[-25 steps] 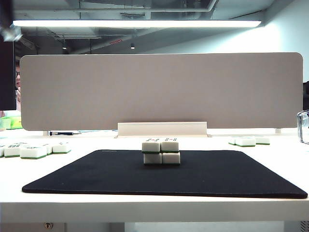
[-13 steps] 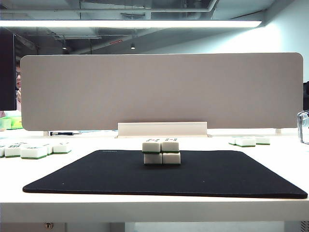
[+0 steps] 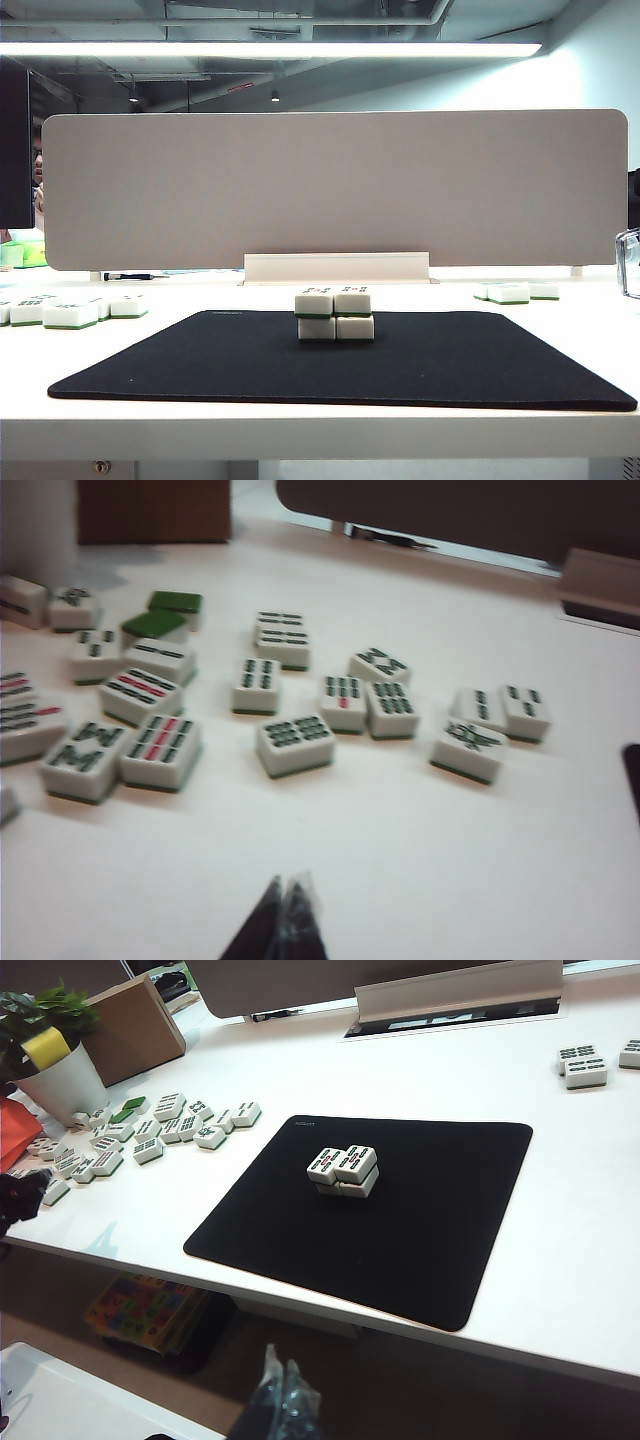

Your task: Arrange four mahjong tiles into a neat stack, creating two layers of paired tiles.

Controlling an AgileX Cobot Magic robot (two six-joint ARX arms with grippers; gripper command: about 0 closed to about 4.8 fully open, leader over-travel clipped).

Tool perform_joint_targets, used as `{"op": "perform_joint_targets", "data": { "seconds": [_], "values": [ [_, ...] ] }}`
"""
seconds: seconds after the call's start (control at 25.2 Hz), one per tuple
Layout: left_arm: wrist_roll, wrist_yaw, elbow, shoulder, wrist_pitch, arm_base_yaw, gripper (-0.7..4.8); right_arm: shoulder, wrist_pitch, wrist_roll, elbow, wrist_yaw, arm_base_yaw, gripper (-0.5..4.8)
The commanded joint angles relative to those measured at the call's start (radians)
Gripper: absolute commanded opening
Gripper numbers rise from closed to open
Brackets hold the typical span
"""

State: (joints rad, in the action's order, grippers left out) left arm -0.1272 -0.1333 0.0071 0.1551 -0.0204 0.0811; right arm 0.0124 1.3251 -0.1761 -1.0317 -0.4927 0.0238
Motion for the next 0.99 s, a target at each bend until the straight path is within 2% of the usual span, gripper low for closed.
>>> {"op": "perform_joint_targets", "data": {
  "seconds": [0.04, 0.24, 0.48, 0.99],
  "values": [
    [0.020, 0.052, -0.001, -0.052, -0.071, -0.002, -0.06, -0.013, -0.012, 0.001, -0.003, 0.001, 0.000, -0.01],
    [0.060, 0.058, -0.001, -0.149, -0.170, -0.040, -0.06, -0.013, -0.012, 0.001, -0.003, 0.001, 0.000, -0.01],
    [0.123, 0.068, -0.001, -0.153, -0.169, -0.091, -0.06, -0.013, -0.012, 0.001, -0.003, 0.001, 0.000, -0.01],
    [0.113, 0.070, -0.001, -0.153, -0.164, -0.117, -0.06, -0.013, -0.012, 0.001, -0.003, 0.001, 0.000, -0.01]
  ]
}}
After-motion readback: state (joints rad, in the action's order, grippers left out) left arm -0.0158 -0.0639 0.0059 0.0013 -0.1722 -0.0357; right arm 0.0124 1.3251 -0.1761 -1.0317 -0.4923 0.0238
